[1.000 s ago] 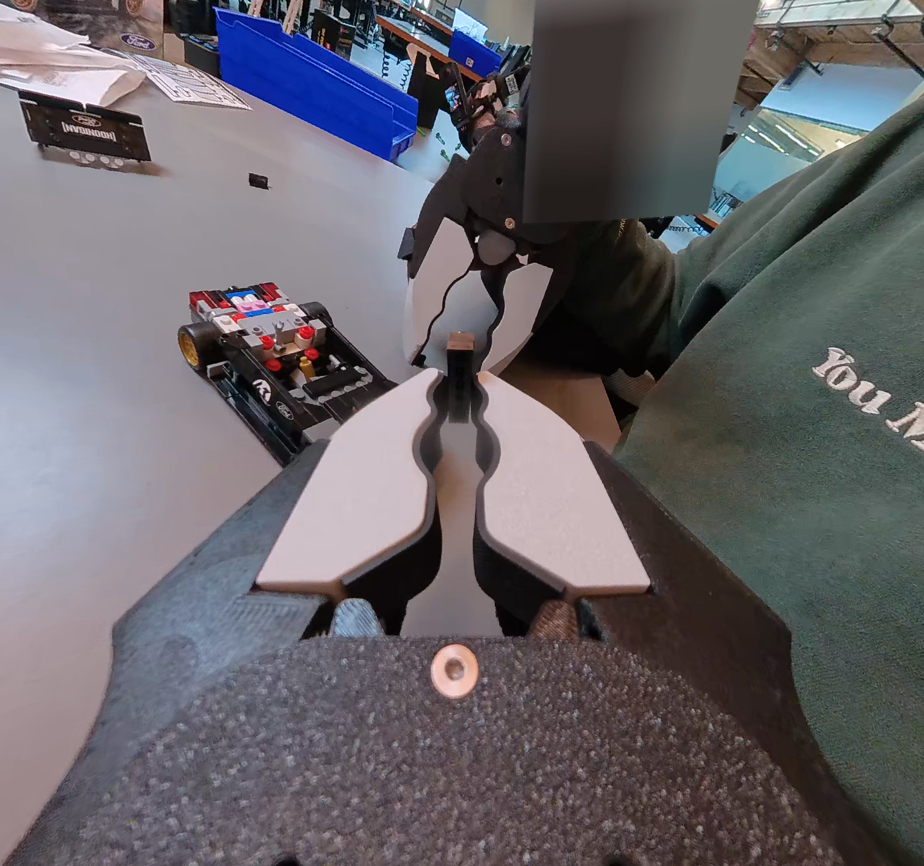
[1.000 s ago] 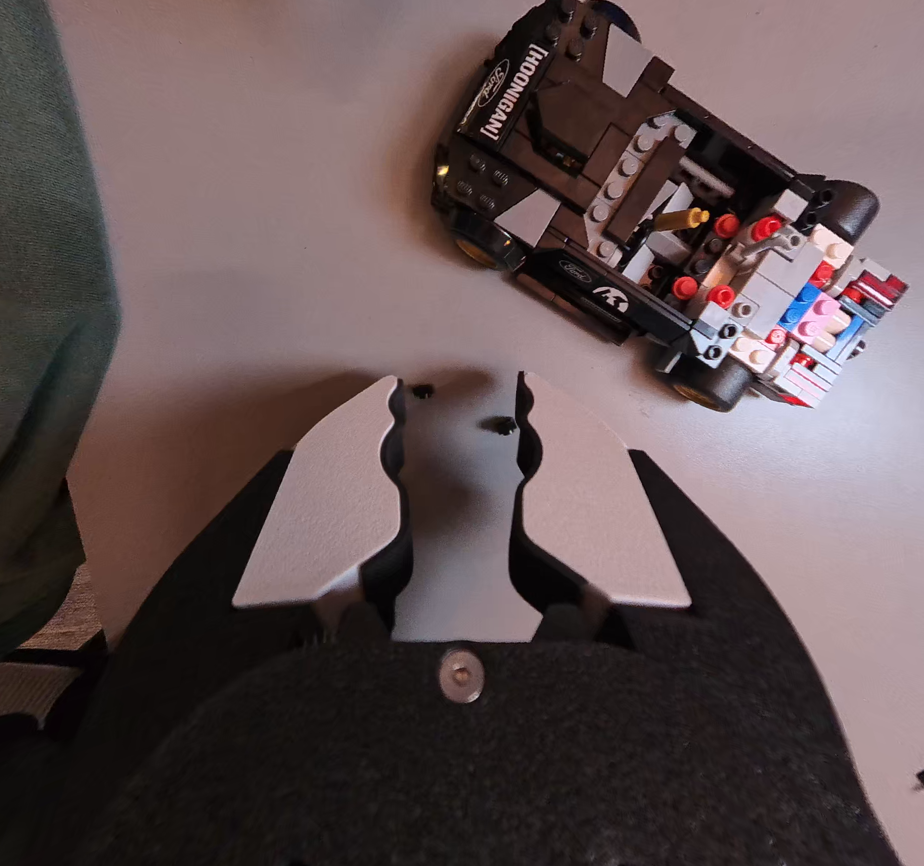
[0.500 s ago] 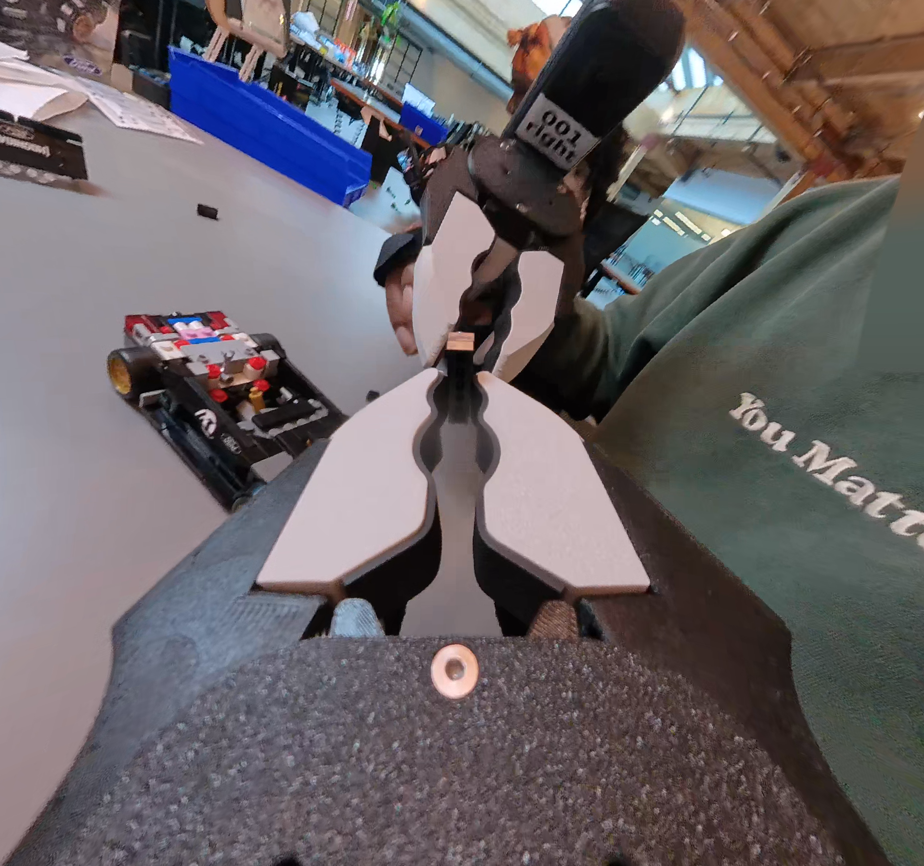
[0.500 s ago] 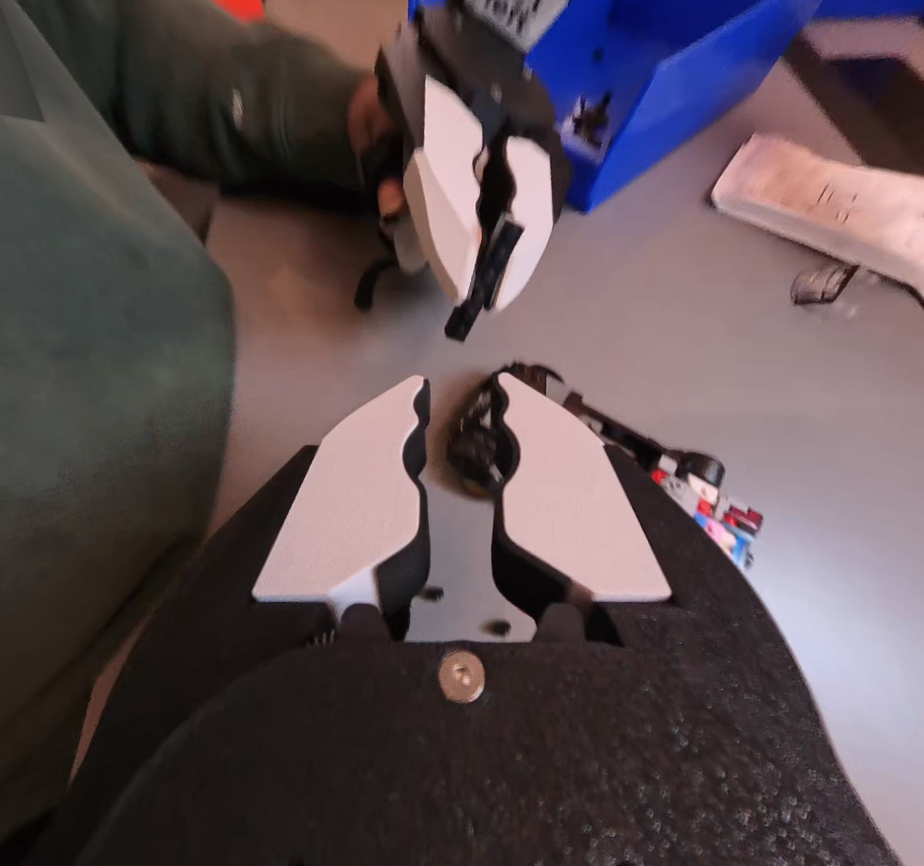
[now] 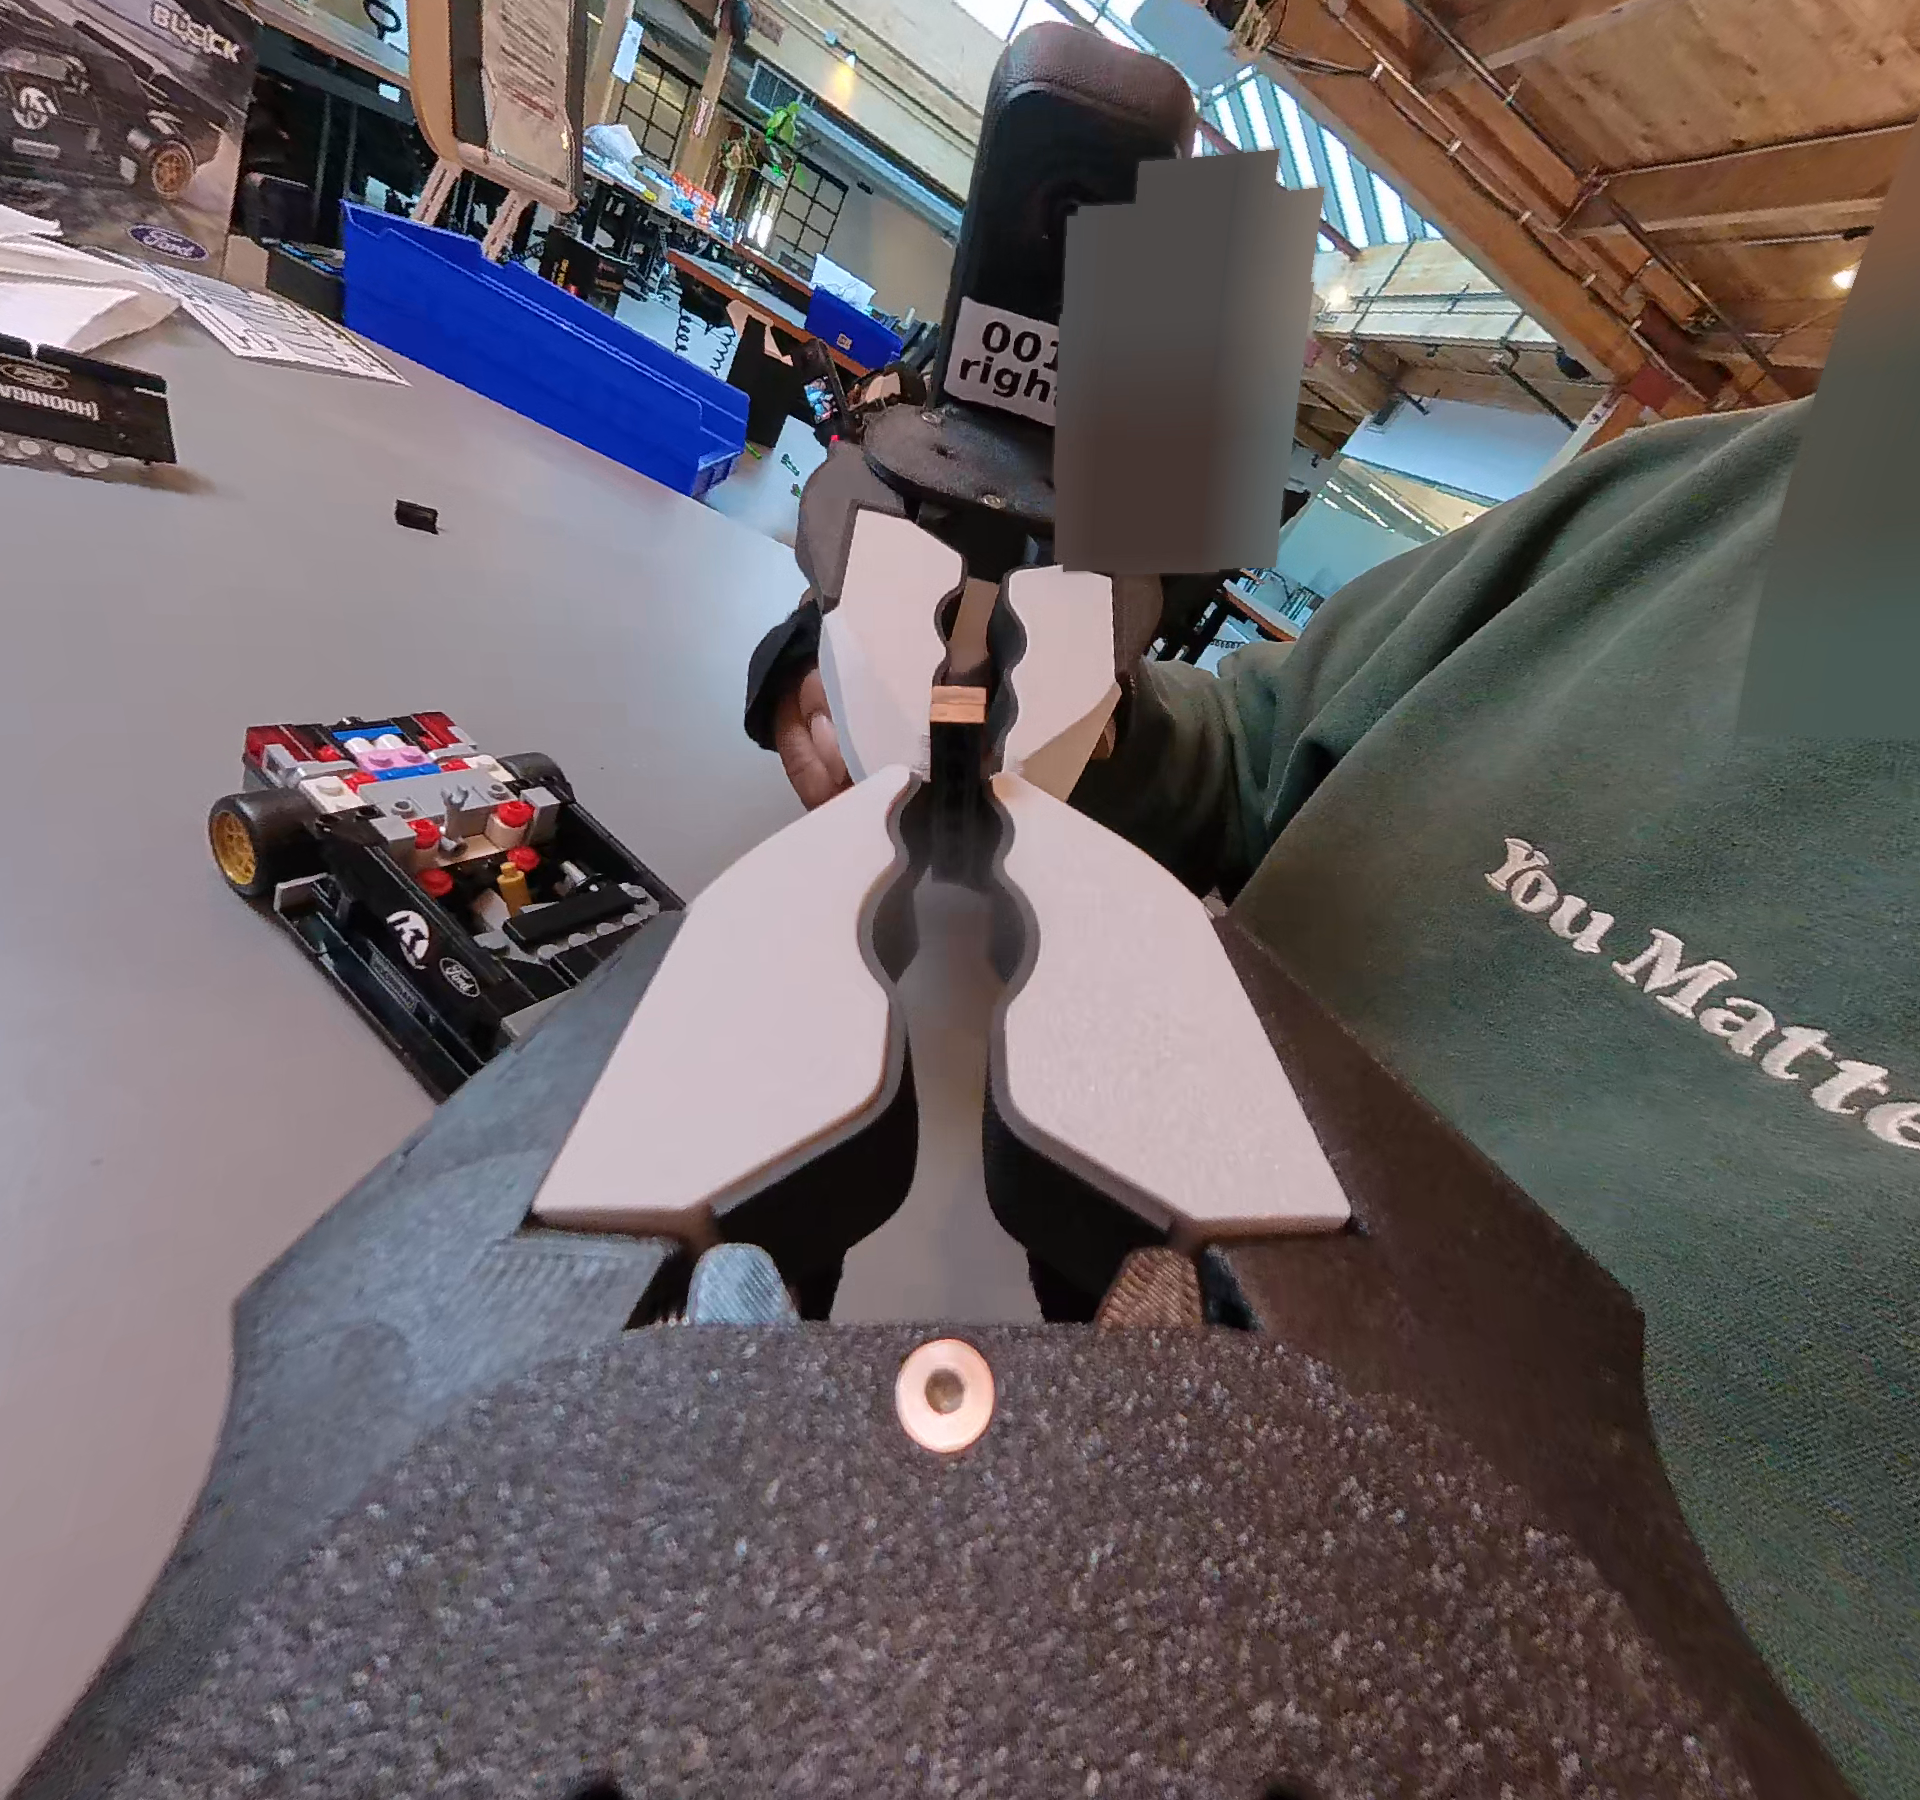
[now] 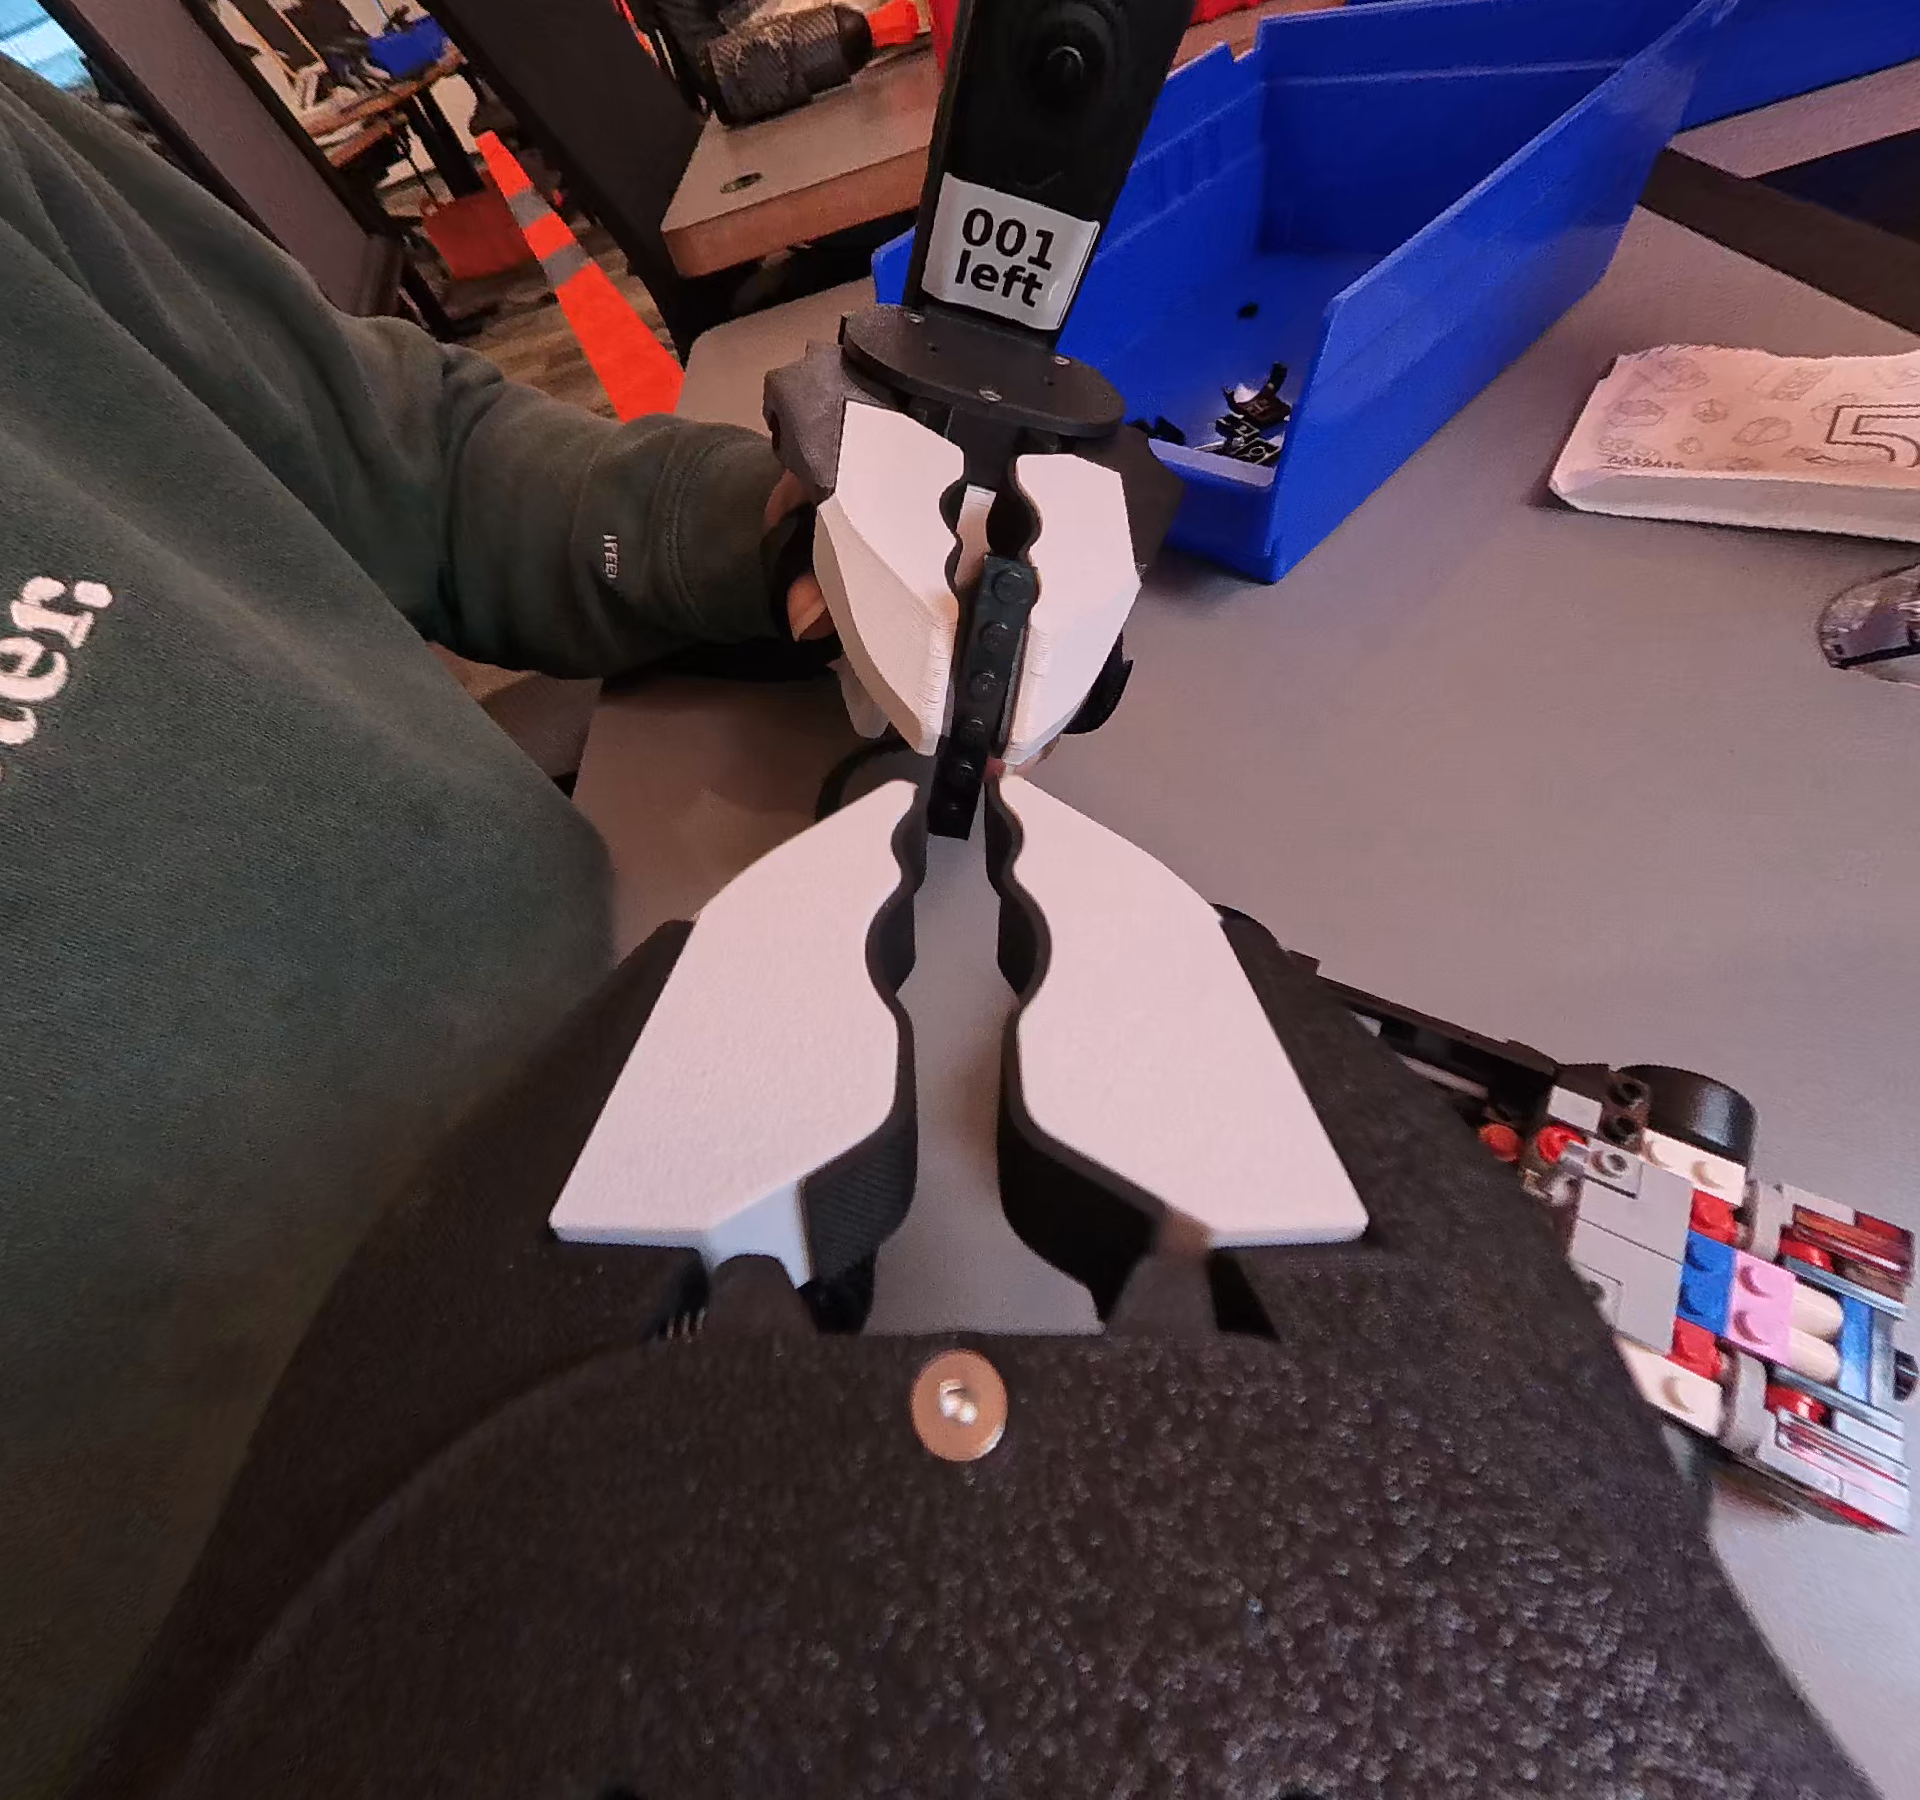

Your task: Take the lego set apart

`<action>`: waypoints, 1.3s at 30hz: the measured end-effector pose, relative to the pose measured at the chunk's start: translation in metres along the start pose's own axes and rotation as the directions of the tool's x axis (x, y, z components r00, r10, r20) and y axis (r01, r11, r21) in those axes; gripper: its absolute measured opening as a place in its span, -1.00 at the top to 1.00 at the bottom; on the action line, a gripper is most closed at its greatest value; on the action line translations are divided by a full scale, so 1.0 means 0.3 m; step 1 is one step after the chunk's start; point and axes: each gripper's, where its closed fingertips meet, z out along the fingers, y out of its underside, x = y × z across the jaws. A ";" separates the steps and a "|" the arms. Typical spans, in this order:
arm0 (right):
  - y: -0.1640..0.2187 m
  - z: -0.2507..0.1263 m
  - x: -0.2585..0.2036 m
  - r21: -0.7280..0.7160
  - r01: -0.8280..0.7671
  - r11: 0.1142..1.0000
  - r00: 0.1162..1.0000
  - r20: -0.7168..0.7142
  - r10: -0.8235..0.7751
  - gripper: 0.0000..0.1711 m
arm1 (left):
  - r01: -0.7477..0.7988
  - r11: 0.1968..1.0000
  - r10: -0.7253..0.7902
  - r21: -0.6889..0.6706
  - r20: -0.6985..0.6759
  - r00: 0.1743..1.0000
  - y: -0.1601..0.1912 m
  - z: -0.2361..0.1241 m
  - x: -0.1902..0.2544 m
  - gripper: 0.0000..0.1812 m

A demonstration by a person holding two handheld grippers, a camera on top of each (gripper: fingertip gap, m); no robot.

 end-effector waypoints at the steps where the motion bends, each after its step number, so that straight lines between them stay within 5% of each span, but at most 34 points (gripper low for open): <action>1: 0.000 0.001 0.001 0.001 -0.006 1.000 1.000 0.001 0.006 0.88 | -0.004 1.000 0.004 -0.003 0.004 1.000 0.001 0.000 -0.001 0.90; 39: 0.028 -0.001 0.030 0.000 -0.106 0.994 0.994 0.016 0.106 0.90 | -0.092 0.996 0.090 0.009 0.105 0.990 -0.034 -0.029 -0.029 0.91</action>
